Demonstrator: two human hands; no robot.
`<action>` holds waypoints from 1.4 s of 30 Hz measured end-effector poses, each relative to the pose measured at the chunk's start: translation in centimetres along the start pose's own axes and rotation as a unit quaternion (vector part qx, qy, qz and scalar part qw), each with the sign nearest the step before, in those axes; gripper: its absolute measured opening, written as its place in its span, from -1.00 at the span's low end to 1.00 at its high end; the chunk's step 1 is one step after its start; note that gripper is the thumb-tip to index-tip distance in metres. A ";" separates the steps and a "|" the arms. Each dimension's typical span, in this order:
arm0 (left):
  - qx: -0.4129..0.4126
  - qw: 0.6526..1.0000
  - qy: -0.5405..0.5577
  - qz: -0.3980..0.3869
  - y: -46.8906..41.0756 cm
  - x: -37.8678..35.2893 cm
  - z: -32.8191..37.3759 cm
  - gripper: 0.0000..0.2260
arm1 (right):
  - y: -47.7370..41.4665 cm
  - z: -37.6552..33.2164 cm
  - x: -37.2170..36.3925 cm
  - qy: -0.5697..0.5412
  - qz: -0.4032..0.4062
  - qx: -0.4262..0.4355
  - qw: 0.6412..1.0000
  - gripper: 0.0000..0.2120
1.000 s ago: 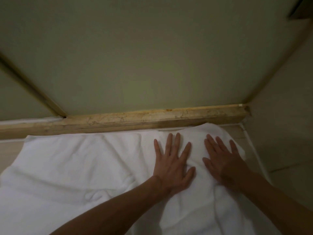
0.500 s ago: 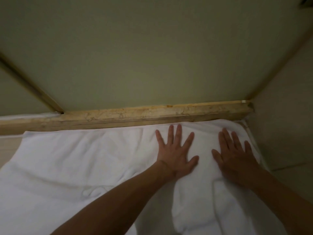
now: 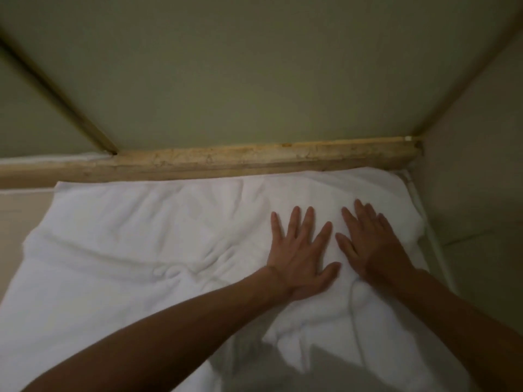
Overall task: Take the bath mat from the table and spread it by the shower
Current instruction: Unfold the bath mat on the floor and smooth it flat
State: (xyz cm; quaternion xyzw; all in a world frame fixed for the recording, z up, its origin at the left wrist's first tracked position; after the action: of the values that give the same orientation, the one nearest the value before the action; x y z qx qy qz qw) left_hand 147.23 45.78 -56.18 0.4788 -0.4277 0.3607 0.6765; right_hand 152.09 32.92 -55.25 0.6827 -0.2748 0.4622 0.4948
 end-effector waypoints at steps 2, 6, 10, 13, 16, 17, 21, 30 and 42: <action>-0.018 1.000 -0.002 -0.012 1.2 -0.4 1.3 -0.29 | 1.8 -0.7 0.7 -0.006 0.040 0.036 0.999 -0.49; -0.037 0.999 -0.016 -0.027 3.6 -0.9 3.1 -0.29 | 5.9 -1.6 0.0 0.019 0.096 0.070 0.993 -0.57; -0.052 0.997 -0.047 -0.036 5.6 -1.0 4.3 -0.32 | 9.5 -1.4 -1.5 -0.011 0.081 0.051 0.995 -0.54; -0.063 0.995 -0.064 -0.034 7.3 -1.4 5.1 -0.33 | 12.6 -1.1 -3.2 -0.024 0.070 0.019 0.997 -0.48; -0.104 0.992 -0.071 -0.030 9.3 -2.4 6.1 -0.35 | 15.6 -0.4 -4.9 -0.038 0.051 -0.024 0.998 -0.42; -0.117 0.990 -0.072 -0.031 9.9 -2.8 6.4 -0.35 | 16.4 -0.3 -5.6 -0.036 0.037 -0.032 0.998 -0.41; -0.144 0.984 -0.090 -0.046 11.8 -4.7 7.7 -0.33 | 18.4 0.4 -7.9 -0.004 -0.034 -0.047 0.998 -0.39; -0.194 0.972 -0.114 -0.071 14.0 -6.7 7.1 -0.30 | 19.8 2.4 -9.2 0.037 -0.078 -0.033 0.996 -0.27; -0.193 0.973 -0.118 -0.042 13.4 -6.5 6.3 -0.32 | 25.4 0.7 -8.1 -0.018 -0.002 -0.042 0.999 -0.44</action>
State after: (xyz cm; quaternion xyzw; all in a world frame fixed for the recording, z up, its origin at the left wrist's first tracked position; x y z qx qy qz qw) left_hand 131.30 42.96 -56.59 0.3957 -0.5453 0.1834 0.7158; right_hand 127.83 22.49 -51.90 0.6701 -0.3016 0.4364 0.5192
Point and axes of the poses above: each hand's wrist, its own y-axis away from the middle knuckle, its own x-axis out of the back of the hand, z = x × y, the point moved 6 cm from there along -y, towards the middle knuckle, and after that the axes turned 10 degrees about -z, right-handed, at the moved point
